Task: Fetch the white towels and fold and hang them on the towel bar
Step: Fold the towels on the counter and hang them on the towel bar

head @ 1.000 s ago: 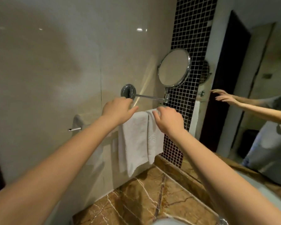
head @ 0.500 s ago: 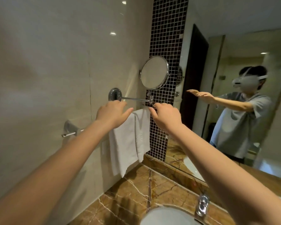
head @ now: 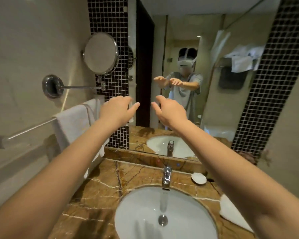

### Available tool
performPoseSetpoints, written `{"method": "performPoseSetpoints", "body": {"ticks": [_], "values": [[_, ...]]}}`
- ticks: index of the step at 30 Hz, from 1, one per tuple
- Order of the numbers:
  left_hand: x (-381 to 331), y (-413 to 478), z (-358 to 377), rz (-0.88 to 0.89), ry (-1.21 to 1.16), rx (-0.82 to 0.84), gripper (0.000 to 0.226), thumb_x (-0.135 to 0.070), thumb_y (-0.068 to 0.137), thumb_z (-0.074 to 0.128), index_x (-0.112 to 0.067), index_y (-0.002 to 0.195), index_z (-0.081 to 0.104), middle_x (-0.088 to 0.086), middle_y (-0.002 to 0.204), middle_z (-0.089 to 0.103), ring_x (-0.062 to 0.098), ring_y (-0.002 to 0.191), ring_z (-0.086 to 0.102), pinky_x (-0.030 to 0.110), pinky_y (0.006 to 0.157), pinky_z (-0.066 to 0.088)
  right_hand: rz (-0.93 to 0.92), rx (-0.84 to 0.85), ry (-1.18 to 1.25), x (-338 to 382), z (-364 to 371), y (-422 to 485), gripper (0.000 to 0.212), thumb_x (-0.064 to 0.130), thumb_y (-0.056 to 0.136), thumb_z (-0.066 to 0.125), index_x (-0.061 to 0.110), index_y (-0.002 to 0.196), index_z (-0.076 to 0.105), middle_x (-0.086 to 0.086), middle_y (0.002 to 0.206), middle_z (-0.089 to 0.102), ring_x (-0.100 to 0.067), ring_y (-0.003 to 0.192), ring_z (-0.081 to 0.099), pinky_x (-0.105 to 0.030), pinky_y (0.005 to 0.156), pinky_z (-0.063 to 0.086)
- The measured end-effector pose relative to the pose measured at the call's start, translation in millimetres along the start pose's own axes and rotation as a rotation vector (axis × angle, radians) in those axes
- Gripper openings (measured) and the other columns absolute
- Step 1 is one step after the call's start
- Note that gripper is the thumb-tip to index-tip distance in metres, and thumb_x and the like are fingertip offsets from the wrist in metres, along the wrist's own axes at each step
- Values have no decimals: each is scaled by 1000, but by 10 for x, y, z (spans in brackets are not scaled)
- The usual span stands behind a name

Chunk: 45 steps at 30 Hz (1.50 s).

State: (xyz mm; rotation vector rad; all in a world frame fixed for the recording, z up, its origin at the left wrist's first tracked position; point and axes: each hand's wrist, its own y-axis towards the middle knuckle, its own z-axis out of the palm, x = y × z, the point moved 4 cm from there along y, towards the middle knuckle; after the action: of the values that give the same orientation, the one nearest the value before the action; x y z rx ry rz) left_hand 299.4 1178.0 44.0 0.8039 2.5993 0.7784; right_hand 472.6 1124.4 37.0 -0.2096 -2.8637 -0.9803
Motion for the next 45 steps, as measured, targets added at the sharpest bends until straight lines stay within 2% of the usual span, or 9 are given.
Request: {"method": "performPoseSetpoints", "body": {"ticks": [6, 12, 17, 21, 24, 29, 32, 38, 45], "values": [[-1030, 31, 457, 164, -172, 28, 51, -55, 95, 33, -21, 125, 56, 5, 121, 62, 27, 112, 57, 42, 84, 51, 195, -29, -100, -1019, -311, -563, 44, 45, 99, 32, 17, 128, 49, -13, 116, 64, -36, 108, 57, -44, 78, 49], [-2037, -121, 1028, 300, -341, 91, 47, -56, 93, 32, -23, 108, 63, -1, 101, 66, 22, 96, 61, 41, 73, 53, 291, -29, -246, -1949, -556, -1225, 48, 47, 98, 32, 20, 135, 45, -10, 113, 65, -32, 103, 60, -45, 77, 52], [-2773, -275, 1590, 363, -358, 146, 51, -57, 92, 30, -23, 112, 63, 1, 106, 67, 24, 101, 60, 38, 75, 50, 378, -2, -261, -2627, -516, -1723, 46, 45, 99, 32, 18, 133, 47, -8, 114, 65, -29, 104, 60, -45, 79, 52], [-3225, -451, 2063, 415, -358, 181, 49, -54, 93, 33, -20, 115, 62, 3, 111, 66, 24, 104, 59, 37, 80, 48, 386, 77, -293, -3108, -219, -2088, 41, 43, 98, 35, 18, 125, 52, -8, 106, 66, -30, 96, 62, -39, 69, 49], [-3445, -661, 2428, 442, -296, 213, 49, -52, 94, 34, -19, 121, 58, 4, 114, 65, 25, 104, 59, 38, 79, 48, 390, 158, -288, -3407, 56, -2376, 39, 42, 98, 35, 18, 125, 52, -9, 105, 66, -31, 94, 62, -39, 67, 48], [-3671, -990, 3123, 483, -225, 317, 46, -50, 94, 34, -16, 111, 61, 6, 104, 66, 27, 95, 61, 39, 74, 50, 439, 279, -261, -3845, 547, -2845, 48, 43, 100, 32, 18, 139, 41, -11, 113, 63, -33, 101, 58, -43, 75, 52], [-3759, -1184, 3509, 486, -217, 414, 45, -49, 94, 34, -15, 105, 63, 6, 100, 66, 27, 93, 59, 38, 72, 46, 447, 342, -262, -4062, 841, -3095, 46, 44, 100, 30, 17, 135, 44, -13, 112, 63, -34, 98, 59, -44, 74, 52], [-3882, -1494, 4179, 445, -206, 565, 46, -49, 95, 37, -18, 121, 58, 8, 117, 62, 28, 104, 58, 37, 77, 48, 510, 433, -234, -4470, 1309, -3468, 47, 44, 100, 31, 16, 134, 47, -15, 116, 63, -35, 103, 59, -41, 76, 51], [-4107, -1691, 4859, 304, -253, 703, 46, -48, 95, 37, -17, 123, 55, 10, 114, 63, 30, 102, 57, 43, 81, 52, 559, 540, -213, -4786, 1786, -3701, 45, 42, 101, 31, 14, 132, 47, -16, 114, 62, -34, 99, 59, -35, 67, 43]]}}
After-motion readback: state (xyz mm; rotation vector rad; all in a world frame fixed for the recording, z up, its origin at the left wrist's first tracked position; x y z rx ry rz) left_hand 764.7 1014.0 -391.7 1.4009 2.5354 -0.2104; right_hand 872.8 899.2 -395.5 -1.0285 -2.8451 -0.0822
